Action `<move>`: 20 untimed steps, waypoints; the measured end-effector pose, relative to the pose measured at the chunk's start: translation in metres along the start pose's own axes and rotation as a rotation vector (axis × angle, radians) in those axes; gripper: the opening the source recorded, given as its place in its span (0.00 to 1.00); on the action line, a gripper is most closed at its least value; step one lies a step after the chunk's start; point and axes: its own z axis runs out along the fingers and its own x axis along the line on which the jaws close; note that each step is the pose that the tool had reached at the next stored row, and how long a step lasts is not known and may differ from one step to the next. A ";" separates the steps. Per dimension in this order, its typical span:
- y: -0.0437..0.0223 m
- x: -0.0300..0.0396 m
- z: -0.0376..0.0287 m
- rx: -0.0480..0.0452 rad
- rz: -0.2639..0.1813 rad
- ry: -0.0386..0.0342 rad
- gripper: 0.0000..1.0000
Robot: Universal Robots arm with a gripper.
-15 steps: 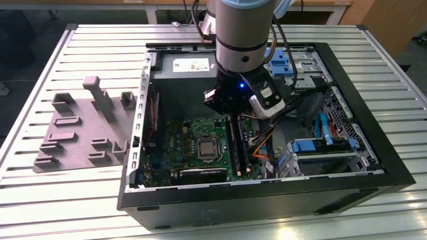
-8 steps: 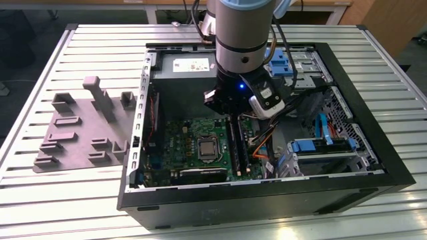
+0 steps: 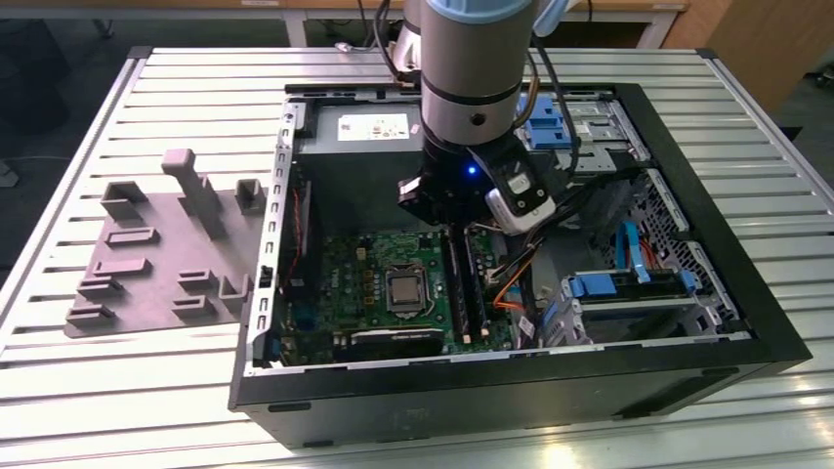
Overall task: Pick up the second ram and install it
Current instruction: 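Press down the second ram until it locks into place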
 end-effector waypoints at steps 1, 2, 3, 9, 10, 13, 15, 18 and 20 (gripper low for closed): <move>0.0003 0.0000 0.0002 0.0001 0.000 0.0000 0.11; 0.0007 0.0001 0.0005 0.0001 0.000 0.0000 0.11; 0.0011 0.0001 0.0007 0.0002 0.000 0.0001 0.11; 0.0036 0.0002 0.0022 0.0009 0.000 0.0000 0.11; 0.0039 0.0002 0.0025 0.0009 0.000 0.0000 0.11; 0.0046 0.0003 0.0034 0.0013 0.000 0.0001 0.11; 0.0050 0.0003 0.0042 0.0020 0.000 0.0001 0.11; 0.0053 0.0004 0.0050 0.0020 0.000 0.0001 0.11; 0.0055 0.0004 0.0055 0.0020 0.000 0.0001 0.11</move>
